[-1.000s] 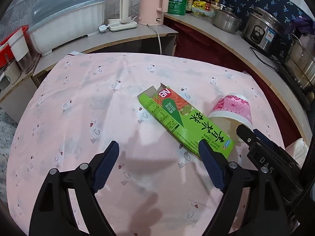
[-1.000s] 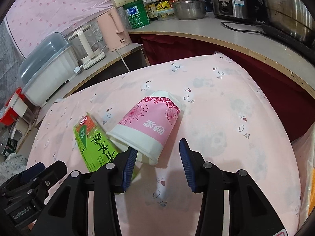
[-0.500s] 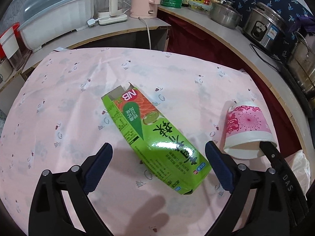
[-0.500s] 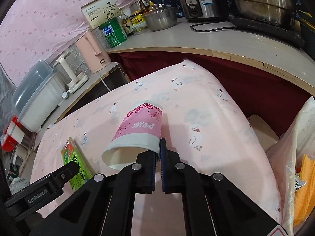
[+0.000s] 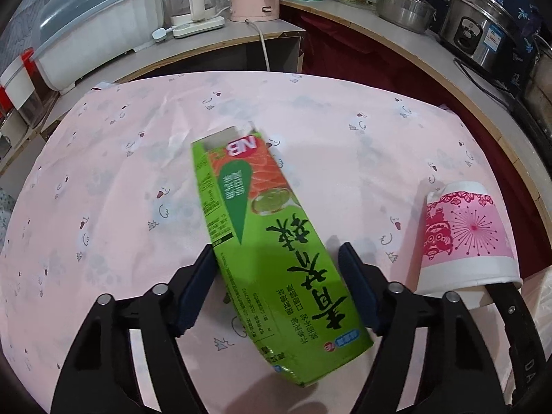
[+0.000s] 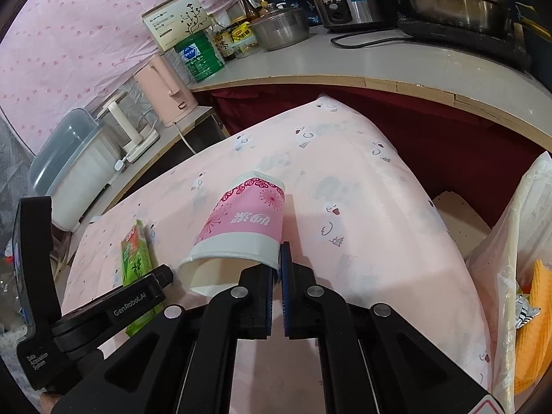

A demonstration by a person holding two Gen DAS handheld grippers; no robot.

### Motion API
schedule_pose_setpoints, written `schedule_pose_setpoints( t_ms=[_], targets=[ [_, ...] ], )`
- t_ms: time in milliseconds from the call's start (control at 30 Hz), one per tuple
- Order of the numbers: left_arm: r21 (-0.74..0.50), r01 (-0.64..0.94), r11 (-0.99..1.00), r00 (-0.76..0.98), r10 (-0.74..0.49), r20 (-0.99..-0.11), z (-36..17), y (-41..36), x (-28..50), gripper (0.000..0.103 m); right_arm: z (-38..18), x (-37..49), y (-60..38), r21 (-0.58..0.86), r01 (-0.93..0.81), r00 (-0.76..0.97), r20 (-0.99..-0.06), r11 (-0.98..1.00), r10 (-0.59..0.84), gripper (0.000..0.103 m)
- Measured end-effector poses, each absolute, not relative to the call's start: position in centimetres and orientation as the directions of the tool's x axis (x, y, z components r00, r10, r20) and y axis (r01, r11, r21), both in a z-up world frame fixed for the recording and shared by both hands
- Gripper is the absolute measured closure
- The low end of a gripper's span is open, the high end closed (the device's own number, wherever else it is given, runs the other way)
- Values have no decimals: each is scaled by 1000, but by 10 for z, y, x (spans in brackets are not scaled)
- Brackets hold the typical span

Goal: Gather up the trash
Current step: 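Grasp the green tea carton with the left tool while the right tool grasps the pink cup rim, then lift and carry the carton and the cup over the bin with both tools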

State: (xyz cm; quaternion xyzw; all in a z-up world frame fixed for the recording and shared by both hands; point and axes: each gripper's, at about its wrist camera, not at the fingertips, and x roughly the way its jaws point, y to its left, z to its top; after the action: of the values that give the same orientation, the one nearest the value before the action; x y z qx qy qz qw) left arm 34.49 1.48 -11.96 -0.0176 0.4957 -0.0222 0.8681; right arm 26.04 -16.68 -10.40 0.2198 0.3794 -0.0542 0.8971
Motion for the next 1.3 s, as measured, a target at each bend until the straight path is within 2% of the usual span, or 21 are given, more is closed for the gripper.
schedule_pose_setpoints(
  t_ms=[33, 100, 700, 1300],
  targets=[
    [-60, 29, 998, 505, -66, -861, -118, 15, 343, 48, -103, 258, -166, 356, 262, 706, -704, 897, 73, 99],
    [-77, 40, 996, 496, -87, -864, -116, 15, 338, 51, -101, 253, -164, 359, 259, 707, -703, 897, 78, 99],
    [-101, 166, 981, 574, -179, -799, -47, -22, 250, 51, -40, 163, -189, 380, 287, 781, -625, 880, 15, 100],
    [-80, 358, 930, 608, -297, -737, 4, -105, 151, 51, 5, 51, -253, 401, 388, 830, -543, 830, -126, 100]
  ],
)
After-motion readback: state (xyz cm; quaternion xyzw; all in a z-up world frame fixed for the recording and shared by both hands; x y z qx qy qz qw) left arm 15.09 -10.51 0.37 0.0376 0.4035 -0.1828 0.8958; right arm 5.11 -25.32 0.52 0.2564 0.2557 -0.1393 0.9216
